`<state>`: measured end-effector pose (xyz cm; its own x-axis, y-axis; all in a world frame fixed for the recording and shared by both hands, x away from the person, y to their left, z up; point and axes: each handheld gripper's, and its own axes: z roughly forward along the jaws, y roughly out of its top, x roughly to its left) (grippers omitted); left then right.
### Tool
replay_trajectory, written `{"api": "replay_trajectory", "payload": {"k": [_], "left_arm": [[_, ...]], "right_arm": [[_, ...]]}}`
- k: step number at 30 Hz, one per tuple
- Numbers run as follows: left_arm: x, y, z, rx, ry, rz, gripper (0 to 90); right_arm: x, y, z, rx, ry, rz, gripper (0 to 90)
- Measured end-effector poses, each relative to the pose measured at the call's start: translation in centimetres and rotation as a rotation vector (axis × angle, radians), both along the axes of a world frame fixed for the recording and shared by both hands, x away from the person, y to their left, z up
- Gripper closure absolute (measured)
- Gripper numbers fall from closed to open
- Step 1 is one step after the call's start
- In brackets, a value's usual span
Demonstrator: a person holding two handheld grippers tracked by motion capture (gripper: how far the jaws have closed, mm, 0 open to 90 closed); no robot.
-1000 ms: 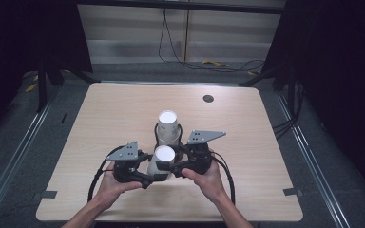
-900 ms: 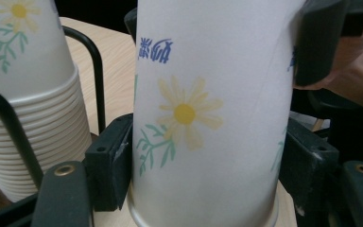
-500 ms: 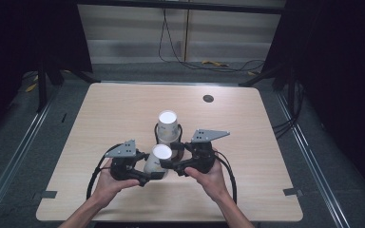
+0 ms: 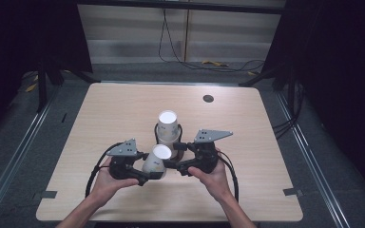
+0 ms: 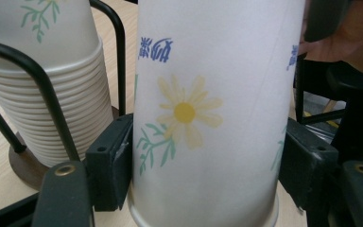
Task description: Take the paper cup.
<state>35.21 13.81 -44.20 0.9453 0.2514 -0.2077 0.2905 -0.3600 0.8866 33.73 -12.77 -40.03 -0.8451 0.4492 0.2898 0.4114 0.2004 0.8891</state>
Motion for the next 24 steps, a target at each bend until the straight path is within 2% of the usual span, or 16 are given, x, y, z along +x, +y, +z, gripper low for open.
{"api": "replay_trajectory", "payload": {"k": [5,7,10,14,24], "left_arm": [[0.27,0.32,0.13,0.012,0.028,0.006,29.6],[0.24,0.35,0.18,0.02,0.03,0.009,29.6],[0.28,0.38,0.12,0.044,0.039,0.003,29.6],[0.45,0.32,-0.23,0.074,0.053,0.02,29.7],[0.58,0.44,0.16,0.133,0.025,0.011,29.8]], "right_arm": [[0.02,-0.41,-0.16,-0.018,0.011,0.018,21.1],[0.07,-0.46,-0.2,-0.042,0.014,0.018,20.2],[0.12,-0.61,-0.23,-0.056,0.017,0.011,18.5],[0.2,-0.78,-0.37,-0.089,0.013,0.0,17.5],[0.28,-0.76,-0.71,-0.174,0.027,0.022,17.1]]}}
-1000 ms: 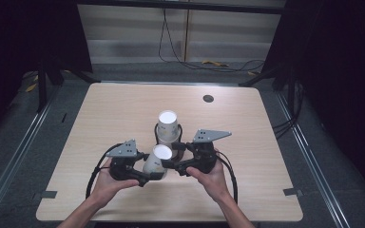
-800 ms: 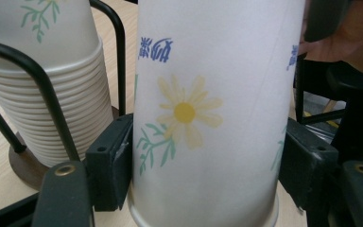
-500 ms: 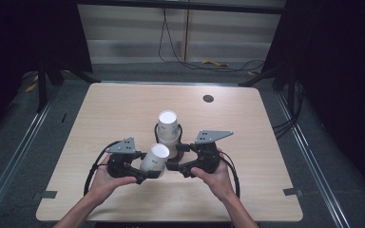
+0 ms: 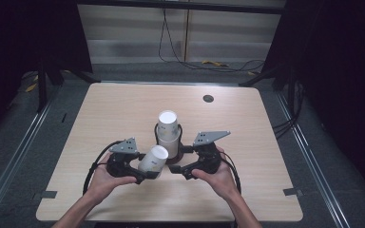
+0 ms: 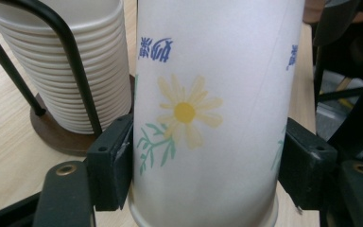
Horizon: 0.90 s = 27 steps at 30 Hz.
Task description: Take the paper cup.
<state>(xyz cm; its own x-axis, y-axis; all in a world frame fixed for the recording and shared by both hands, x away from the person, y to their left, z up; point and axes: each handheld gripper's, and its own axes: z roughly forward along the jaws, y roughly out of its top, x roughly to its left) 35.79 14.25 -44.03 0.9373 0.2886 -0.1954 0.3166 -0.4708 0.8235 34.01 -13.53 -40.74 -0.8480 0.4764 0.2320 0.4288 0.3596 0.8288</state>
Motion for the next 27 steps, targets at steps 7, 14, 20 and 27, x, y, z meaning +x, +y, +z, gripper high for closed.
{"api": "replay_trajectory", "payload": {"k": [7,14,20,27], "left_arm": [[0.0,-0.1,0.1,0.046,-0.004,-0.018,29.9],[0.0,-0.3,-0.1,0.079,-0.009,-0.024,30.2],[0.0,-0.4,-0.2,0.109,-0.003,-0.019,30.4],[-0.1,-0.9,-0.3,0.159,-0.019,-0.031,30.6]], "right_arm": [[0.0,0.3,-0.2,-0.052,0.002,0.018,17.5],[-0.1,0.6,-0.3,-0.1,0.006,0.044,18.9],[-0.1,0.9,-0.4,-0.129,0.011,0.074,24.0],[0.1,1.0,-0.7,-0.161,0.022,0.076,21.7]]}}
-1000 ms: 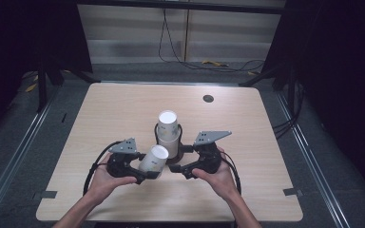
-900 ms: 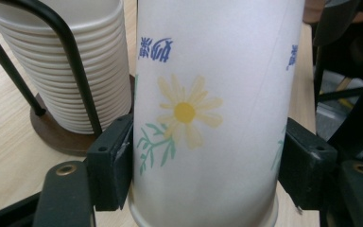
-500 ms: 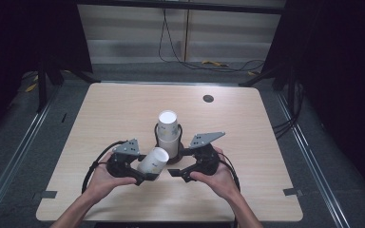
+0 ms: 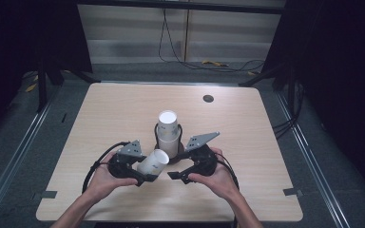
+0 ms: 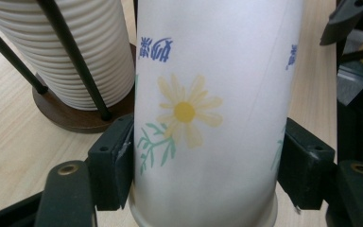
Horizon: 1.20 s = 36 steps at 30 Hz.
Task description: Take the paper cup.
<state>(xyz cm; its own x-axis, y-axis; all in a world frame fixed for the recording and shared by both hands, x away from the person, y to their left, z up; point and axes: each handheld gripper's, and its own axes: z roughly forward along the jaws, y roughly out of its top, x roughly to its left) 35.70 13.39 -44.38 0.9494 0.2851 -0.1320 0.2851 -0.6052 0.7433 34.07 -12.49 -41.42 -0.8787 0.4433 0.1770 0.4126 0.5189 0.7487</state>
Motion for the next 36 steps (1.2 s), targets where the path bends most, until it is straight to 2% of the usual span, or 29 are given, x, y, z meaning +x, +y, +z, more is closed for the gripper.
{"api": "replay_trajectory", "payload": {"k": [1,3,5,12,13,18,20,22,24,26,30,36], "left_arm": [[0.0,-0.1,-0.1,-0.001,0.0,0.003,30.6],[0.0,-0.2,0.0,0.024,0.009,0.001,30.5],[0.0,-0.3,-0.1,0.023,0.014,0.001,30.4],[0.1,-0.6,-0.2,0.077,0.0,-0.005,30.4],[0.0,-0.7,-0.3,0.068,-0.002,-0.003,30.4],[-0.2,-1.2,-0.5,0.098,-0.007,-0.027,30.6],[-0.3,-1.3,-0.5,0.109,-0.007,-0.04,30.7],[-0.4,-1.4,-0.5,0.118,-0.015,-0.049,30.7],[-0.4,-1.5,-0.6,0.106,-0.017,-0.073,30.7],[-0.5,-1.6,-0.5,0.121,-0.031,-0.081,30.7],[-0.6,-1.7,-0.5,0.139,-0.032,-0.085,30.9],[-0.7,-2.1,-0.8,0.162,-0.039,-0.101,30.9]], "right_arm": [[0.0,0.0,0.0,-0.005,0.003,0.003,21.7],[0.0,0.0,0.0,-0.013,0.008,0.007,21.8],[0.2,0.0,0.1,-0.023,0.018,0.016,23.5],[0.4,0.3,0.0,-0.067,0.055,0.062,25.1],[0.4,0.4,-0.1,-0.074,0.053,0.069,26.2],[0.3,0.4,-0.1,-0.093,0.047,0.073,26.3],[0.2,0.3,0.0,-0.101,0.029,0.07,26.2],[0.2,0.3,0.0,-0.105,0.026,0.088,25.5],[0.2,0.3,-0.1,-0.107,0.029,0.11,25.3],[0.1,0.4,-0.2,-0.125,0.028,0.122,25.1],[0.0,0.7,-0.4,-0.165,0.048,0.138,28.5],[-0.2,1.2,-0.8,-0.231,0.052,0.162,29.6]]}}
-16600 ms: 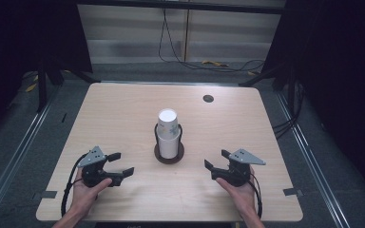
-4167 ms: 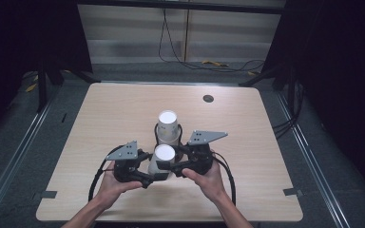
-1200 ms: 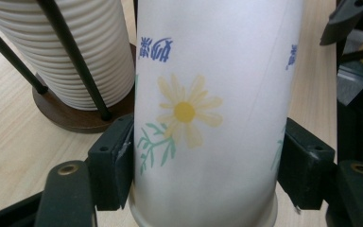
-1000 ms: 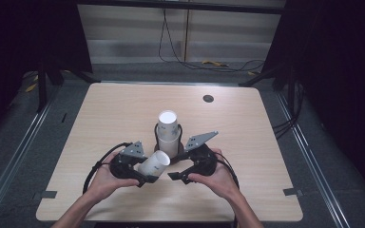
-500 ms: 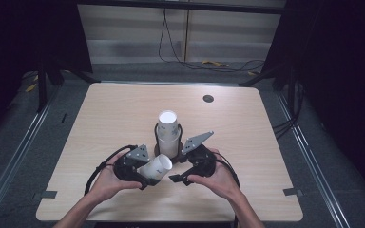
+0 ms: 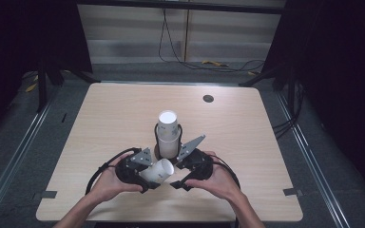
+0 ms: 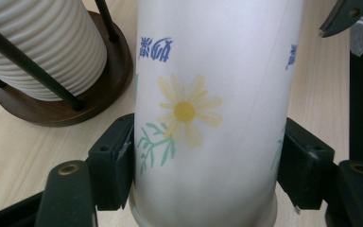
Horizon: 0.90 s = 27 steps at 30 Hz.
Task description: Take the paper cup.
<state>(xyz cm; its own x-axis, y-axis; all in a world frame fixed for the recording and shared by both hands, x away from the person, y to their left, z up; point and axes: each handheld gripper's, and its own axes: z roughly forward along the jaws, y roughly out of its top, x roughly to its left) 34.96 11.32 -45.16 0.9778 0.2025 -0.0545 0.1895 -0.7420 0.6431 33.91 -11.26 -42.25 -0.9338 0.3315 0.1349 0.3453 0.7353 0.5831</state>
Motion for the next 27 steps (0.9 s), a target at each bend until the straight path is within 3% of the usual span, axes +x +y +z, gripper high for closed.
{"api": "replay_trajectory", "payload": {"k": [6,16,22,24,27], "left_arm": [[-0.1,-0.2,-0.2,0.019,-0.001,-0.01,30.9],[-0.7,-0.9,-0.2,0.042,-0.005,-0.05,31.0],[-1.3,-1.4,-0.1,0.06,-0.015,-0.09,31.0],[-1.3,-1.5,0.0,0.062,-0.018,-0.091,31.0],[-1.3,-1.5,0.0,0.062,-0.019,-0.094,31.0]], "right_arm": [[0.0,0.2,-0.3,-0.014,0.021,0.012,30.8],[0.1,0.5,-0.1,-0.018,0.02,0.02,30.9],[0.1,0.9,-0.3,-0.031,0.029,0.047,31.6],[0.0,1.0,-0.4,-0.029,0.034,0.062,37.1],[-0.2,1.1,-0.4,-0.034,0.029,0.071,36.5]]}}
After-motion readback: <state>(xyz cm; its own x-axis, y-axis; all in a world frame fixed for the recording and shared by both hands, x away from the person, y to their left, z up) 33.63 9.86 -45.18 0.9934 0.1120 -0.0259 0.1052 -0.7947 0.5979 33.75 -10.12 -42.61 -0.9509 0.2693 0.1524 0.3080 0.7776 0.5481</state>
